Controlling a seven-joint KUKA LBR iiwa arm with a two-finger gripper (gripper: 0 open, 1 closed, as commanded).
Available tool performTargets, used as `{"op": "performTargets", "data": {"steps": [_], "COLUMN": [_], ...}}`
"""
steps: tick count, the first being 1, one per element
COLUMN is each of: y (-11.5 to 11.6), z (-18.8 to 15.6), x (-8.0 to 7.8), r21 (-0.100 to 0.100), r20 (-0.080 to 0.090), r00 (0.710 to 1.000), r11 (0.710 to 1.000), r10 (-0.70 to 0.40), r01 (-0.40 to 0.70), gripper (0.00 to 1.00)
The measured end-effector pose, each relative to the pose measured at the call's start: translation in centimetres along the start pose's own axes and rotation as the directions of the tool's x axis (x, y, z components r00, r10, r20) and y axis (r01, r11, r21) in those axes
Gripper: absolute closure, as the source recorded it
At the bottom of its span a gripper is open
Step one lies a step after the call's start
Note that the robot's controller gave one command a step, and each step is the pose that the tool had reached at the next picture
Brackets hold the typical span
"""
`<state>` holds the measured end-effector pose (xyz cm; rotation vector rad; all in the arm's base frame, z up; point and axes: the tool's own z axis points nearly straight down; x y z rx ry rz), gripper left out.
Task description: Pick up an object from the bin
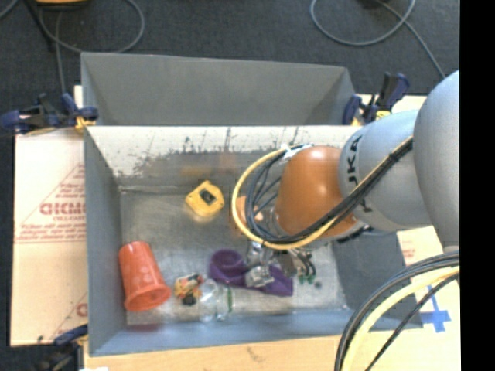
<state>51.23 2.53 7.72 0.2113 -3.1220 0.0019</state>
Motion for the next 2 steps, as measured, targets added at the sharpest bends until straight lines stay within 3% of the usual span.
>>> {"op": "performTargets", "data": {"steps": [1,2], "y": [0.0,0.1], "z": [0.0,-13.4], "x": [0.0,-0.3], "r21": [0.000,0.001], "r20": [0.000,0.016], "r00": [1.000,1.000], "r11": [1.000,1.000], "r10": [0.000,0.012], "r01": [0.000,-0.012], "gripper": [1.00,1.00]}}
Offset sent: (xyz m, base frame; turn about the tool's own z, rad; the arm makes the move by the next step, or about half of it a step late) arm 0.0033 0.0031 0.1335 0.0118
